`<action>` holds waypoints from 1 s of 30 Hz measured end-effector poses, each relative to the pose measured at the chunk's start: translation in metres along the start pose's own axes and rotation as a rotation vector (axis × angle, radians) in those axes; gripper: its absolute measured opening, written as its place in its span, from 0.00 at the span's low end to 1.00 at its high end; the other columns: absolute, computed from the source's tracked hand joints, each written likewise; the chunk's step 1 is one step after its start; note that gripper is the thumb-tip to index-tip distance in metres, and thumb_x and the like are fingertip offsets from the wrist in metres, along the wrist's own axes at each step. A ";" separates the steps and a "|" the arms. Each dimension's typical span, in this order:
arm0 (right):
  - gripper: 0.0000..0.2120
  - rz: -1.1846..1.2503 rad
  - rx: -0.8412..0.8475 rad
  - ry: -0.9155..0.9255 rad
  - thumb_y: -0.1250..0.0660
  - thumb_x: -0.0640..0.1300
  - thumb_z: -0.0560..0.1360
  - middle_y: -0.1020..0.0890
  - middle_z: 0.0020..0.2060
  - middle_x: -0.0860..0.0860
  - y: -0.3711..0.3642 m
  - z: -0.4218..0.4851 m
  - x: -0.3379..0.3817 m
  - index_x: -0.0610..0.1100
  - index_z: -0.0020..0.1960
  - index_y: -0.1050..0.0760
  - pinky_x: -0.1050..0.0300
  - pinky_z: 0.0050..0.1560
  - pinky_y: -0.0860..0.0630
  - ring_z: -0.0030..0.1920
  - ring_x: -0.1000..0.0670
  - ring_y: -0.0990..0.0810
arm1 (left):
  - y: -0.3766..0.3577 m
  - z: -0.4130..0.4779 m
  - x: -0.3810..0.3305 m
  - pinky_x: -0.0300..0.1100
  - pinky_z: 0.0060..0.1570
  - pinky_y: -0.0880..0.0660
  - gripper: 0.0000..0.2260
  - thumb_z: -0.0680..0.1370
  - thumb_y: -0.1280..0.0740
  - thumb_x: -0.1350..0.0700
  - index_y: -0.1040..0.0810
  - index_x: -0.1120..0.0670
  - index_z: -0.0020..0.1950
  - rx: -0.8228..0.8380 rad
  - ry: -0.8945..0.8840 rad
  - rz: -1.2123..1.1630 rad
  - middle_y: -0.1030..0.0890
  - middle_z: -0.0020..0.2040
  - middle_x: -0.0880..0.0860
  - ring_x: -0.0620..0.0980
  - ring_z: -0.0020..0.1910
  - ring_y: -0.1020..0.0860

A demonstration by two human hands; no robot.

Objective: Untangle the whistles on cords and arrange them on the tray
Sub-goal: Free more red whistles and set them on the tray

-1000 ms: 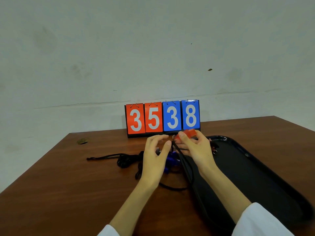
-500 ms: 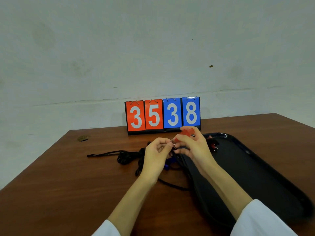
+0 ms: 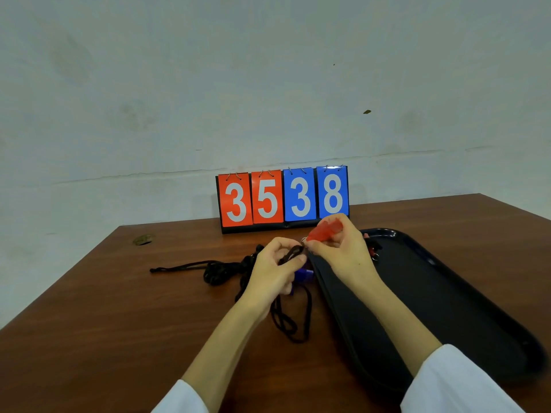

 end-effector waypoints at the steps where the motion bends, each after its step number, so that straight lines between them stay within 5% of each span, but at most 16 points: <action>1: 0.14 -0.036 0.008 0.005 0.29 0.39 0.70 0.23 0.41 0.58 0.001 0.000 0.000 0.48 0.50 0.31 0.71 0.39 0.29 0.43 0.61 0.23 | 0.002 0.001 0.000 0.34 0.22 0.37 0.06 0.77 0.34 0.61 0.24 0.58 0.54 -0.042 -0.031 0.058 0.26 0.31 0.47 0.42 0.23 0.34; 5: 0.17 -0.152 0.130 -0.030 0.28 0.40 0.70 0.23 0.44 0.58 0.002 0.003 -0.006 0.50 0.53 0.32 0.70 0.39 0.29 0.45 0.61 0.24 | 0.007 0.004 0.002 0.32 0.26 0.31 0.04 0.77 0.33 0.59 0.20 0.52 0.48 -0.198 -0.128 0.254 0.20 0.41 0.49 0.43 0.31 0.25; 8: 0.18 -0.185 0.253 -0.056 0.27 0.41 0.69 0.22 0.46 0.54 0.001 0.004 -0.010 0.50 0.53 0.31 0.64 0.42 0.24 0.46 0.56 0.21 | 0.009 0.004 0.001 0.33 0.26 0.31 0.05 0.77 0.34 0.60 0.20 0.51 0.46 -0.207 -0.151 0.260 0.21 0.35 0.47 0.41 0.28 0.27; 18: 0.13 0.167 0.571 -0.304 0.30 0.33 0.70 0.17 0.40 0.46 0.014 0.000 -0.005 0.39 0.52 0.27 0.61 0.42 0.22 0.41 0.51 0.17 | 0.006 0.005 0.004 0.37 0.28 0.28 0.05 0.77 0.34 0.58 0.19 0.58 0.48 -0.094 -0.059 0.191 0.24 0.33 0.54 0.48 0.28 0.28; 22: 0.12 0.358 0.455 -0.460 0.30 0.32 0.69 0.17 0.42 0.44 0.018 0.006 -0.012 0.39 0.51 0.24 0.57 0.46 0.20 0.41 0.50 0.18 | 0.004 0.004 0.005 0.40 0.28 0.27 0.09 0.78 0.35 0.57 0.22 0.62 0.50 -0.020 -0.019 0.045 0.24 0.35 0.57 0.49 0.31 0.27; 30: 0.16 0.274 0.443 -0.538 0.30 0.31 0.69 0.18 0.43 0.43 0.017 0.006 -0.013 0.39 0.55 0.27 0.57 0.44 0.19 0.41 0.49 0.17 | 0.003 0.001 0.006 0.36 0.27 0.27 0.07 0.74 0.30 0.60 0.20 0.63 0.49 -0.011 -0.015 0.087 0.22 0.31 0.51 0.44 0.28 0.26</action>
Point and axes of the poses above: each hand's wrist, its own z-axis towards the middle knuckle, its own y-axis out of the back of the hand, x = y × z, the point moved 1 cm from there along z, towards the middle knuckle
